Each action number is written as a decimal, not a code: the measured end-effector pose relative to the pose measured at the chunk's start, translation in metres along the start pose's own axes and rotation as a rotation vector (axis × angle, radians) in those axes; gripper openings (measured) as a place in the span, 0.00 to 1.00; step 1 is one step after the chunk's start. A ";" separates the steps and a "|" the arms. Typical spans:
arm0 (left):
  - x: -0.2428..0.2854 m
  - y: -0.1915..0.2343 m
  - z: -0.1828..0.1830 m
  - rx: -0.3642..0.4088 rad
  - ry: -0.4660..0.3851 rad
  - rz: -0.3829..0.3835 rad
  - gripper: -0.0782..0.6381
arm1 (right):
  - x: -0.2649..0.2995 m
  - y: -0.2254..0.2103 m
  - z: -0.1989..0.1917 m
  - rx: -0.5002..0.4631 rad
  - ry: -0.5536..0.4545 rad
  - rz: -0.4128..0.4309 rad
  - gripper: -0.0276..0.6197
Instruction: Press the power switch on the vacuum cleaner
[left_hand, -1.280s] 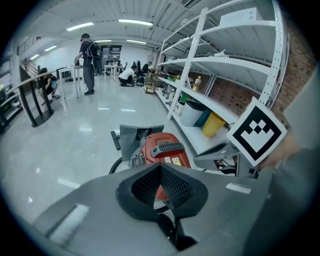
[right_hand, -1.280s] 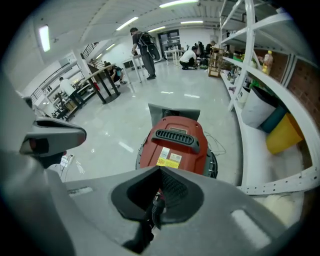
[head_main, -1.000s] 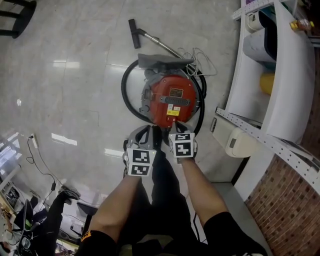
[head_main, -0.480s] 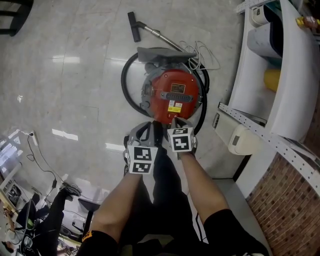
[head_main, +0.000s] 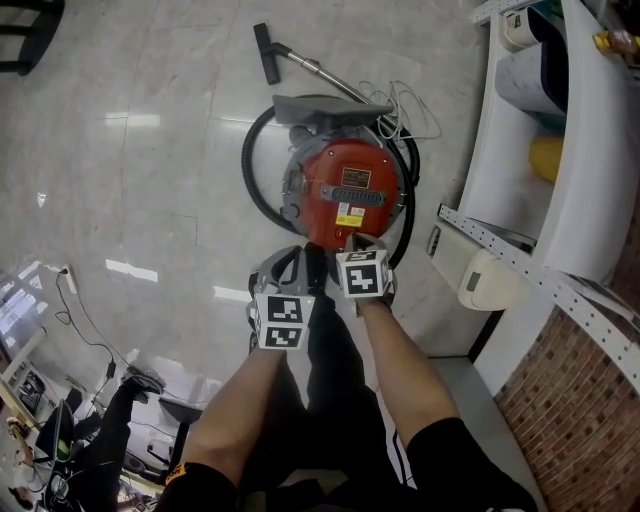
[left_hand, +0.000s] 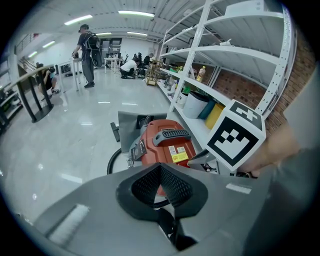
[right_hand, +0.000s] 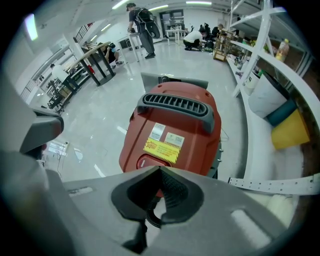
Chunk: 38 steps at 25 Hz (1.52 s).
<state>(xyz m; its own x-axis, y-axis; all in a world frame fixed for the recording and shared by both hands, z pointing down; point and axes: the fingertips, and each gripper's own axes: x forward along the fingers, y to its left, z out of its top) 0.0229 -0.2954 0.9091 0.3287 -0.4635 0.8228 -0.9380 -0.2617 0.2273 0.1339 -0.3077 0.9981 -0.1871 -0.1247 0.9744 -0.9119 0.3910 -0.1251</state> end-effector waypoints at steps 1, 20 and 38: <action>0.001 -0.001 0.000 0.000 0.001 -0.001 0.13 | 0.002 -0.002 -0.002 0.003 0.010 -0.002 0.03; -0.035 -0.002 0.042 0.020 -0.036 -0.021 0.13 | -0.048 -0.007 -0.009 0.041 -0.024 -0.027 0.03; -0.205 0.029 0.075 0.018 -0.251 -0.033 0.13 | -0.259 0.098 0.054 0.056 -0.482 -0.057 0.03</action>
<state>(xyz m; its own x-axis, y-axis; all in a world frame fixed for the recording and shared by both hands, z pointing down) -0.0637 -0.2714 0.7078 0.3779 -0.6495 0.6598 -0.9251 -0.2939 0.2405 0.0736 -0.2869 0.7235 -0.2721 -0.5573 0.7844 -0.9414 0.3229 -0.0972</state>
